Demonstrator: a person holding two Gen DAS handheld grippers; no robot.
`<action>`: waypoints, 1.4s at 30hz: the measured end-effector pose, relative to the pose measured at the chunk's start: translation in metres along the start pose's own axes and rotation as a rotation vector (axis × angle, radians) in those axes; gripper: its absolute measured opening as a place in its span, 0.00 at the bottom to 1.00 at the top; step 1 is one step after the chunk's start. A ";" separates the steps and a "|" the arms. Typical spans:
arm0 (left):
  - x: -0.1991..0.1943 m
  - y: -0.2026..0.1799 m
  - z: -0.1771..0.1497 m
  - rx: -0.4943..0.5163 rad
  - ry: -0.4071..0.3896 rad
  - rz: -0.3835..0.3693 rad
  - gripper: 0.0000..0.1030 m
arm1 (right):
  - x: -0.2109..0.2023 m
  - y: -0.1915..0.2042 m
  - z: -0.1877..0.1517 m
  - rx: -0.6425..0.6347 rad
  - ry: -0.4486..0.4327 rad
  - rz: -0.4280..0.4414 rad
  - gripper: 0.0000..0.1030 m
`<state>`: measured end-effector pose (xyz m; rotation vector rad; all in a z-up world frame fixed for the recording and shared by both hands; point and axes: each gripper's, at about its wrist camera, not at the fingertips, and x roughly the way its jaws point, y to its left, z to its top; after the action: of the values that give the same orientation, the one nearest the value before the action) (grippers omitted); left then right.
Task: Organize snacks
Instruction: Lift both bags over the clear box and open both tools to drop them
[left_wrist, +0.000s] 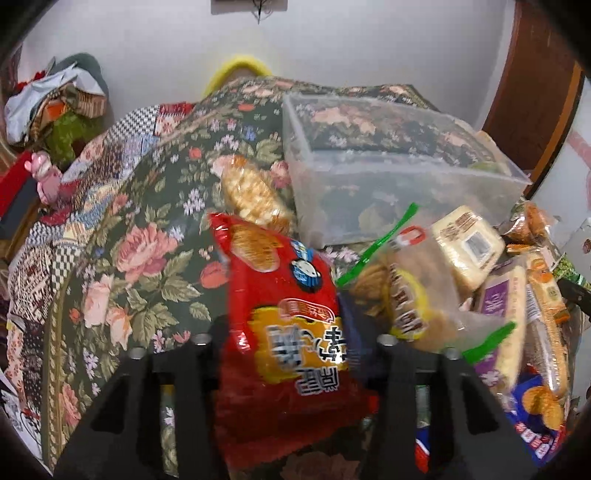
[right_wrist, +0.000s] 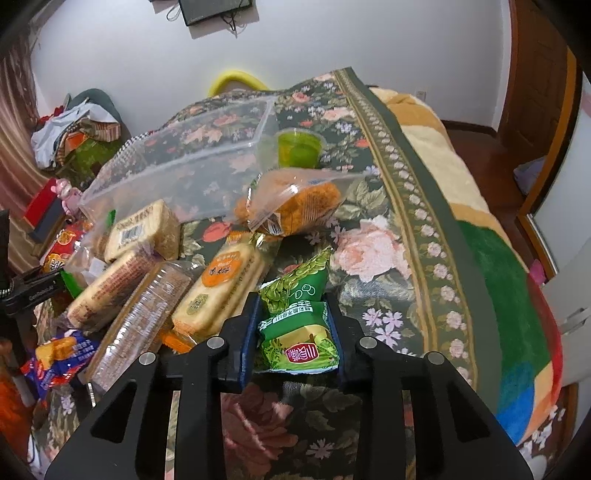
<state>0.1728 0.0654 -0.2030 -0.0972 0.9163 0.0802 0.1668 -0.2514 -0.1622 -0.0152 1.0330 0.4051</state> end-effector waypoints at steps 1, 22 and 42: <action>-0.003 -0.001 0.001 0.002 -0.006 -0.006 0.36 | -0.004 0.000 0.001 -0.001 -0.010 -0.003 0.29; -0.094 -0.010 0.030 -0.010 -0.185 -0.095 0.25 | -0.047 0.042 0.050 -0.089 -0.232 0.105 0.29; -0.087 -0.046 0.109 0.008 -0.293 -0.145 0.25 | -0.024 0.093 0.110 -0.155 -0.327 0.197 0.29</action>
<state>0.2111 0.0303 -0.0660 -0.1399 0.6152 -0.0432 0.2166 -0.1508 -0.0682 0.0140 0.6806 0.6441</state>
